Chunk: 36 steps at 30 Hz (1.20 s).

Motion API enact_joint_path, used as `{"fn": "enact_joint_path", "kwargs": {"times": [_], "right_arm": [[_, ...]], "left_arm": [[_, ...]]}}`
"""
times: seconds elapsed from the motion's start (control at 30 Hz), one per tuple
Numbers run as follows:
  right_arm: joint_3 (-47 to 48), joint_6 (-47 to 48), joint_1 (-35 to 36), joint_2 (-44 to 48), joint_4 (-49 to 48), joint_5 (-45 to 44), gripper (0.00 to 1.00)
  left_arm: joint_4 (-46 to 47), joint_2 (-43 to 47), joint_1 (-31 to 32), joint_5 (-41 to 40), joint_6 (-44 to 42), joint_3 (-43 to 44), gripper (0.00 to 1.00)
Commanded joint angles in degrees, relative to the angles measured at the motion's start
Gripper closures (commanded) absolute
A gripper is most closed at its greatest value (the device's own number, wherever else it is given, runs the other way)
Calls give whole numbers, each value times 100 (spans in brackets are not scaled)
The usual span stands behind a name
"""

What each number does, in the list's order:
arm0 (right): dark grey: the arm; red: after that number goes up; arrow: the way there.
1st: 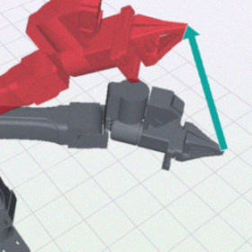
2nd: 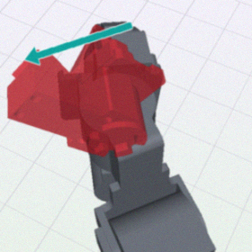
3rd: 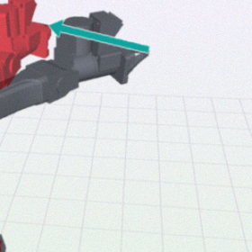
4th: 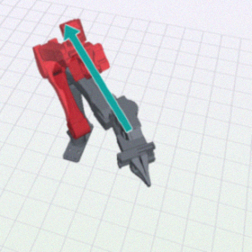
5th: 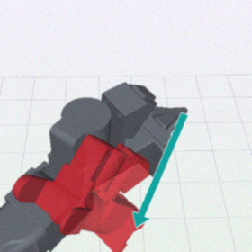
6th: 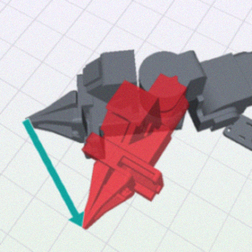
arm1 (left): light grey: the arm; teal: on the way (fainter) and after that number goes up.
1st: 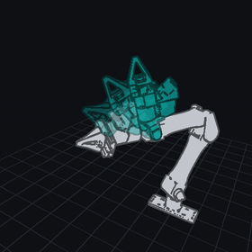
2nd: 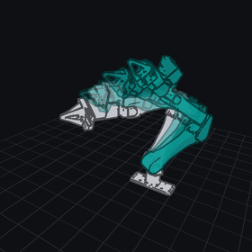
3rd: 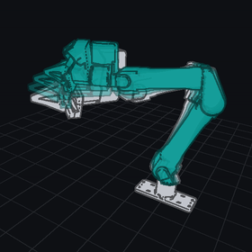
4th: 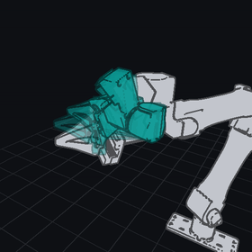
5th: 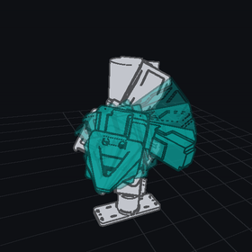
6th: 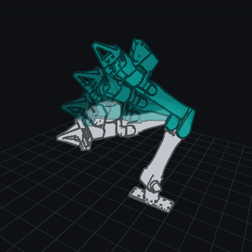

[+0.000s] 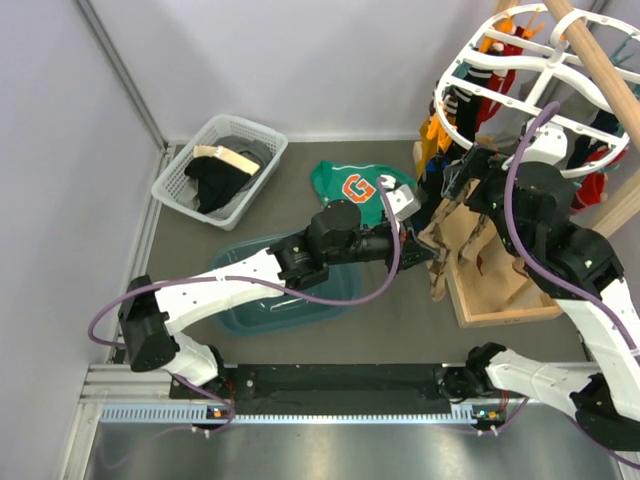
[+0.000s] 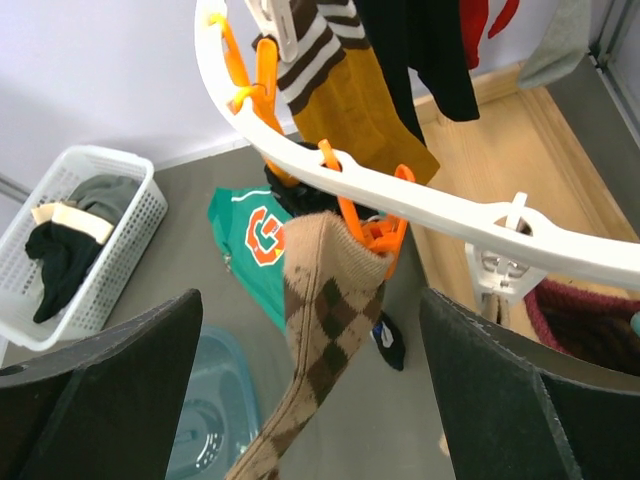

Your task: Remove the socks clipped to the hanger

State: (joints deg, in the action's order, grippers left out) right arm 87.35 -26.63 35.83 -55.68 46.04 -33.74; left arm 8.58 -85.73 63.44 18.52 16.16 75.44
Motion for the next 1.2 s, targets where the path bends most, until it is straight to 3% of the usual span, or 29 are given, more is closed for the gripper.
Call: {"fn": "enact_joint_path", "kwargs": {"times": [0.0,0.33,0.77,0.97,1.17], "right_arm": [[80,-35,-182,-92,-298,15,12],[-95,-202,-287,-136,-614,-248,12],[-420,-466,-692,-154,-1141,421,12],[-517,-562,-788,-110,-1326,429,17],[-509,-703,-850,-118,-1387,342,29]], "left_arm": [[232,426,28,108,106,-152,100],[250,637,28,117,212,-354,100],[223,830,11,-139,238,-662,100],[179,813,-7,-68,247,-662,100],[179,769,-7,-24,265,-636,100]]}}
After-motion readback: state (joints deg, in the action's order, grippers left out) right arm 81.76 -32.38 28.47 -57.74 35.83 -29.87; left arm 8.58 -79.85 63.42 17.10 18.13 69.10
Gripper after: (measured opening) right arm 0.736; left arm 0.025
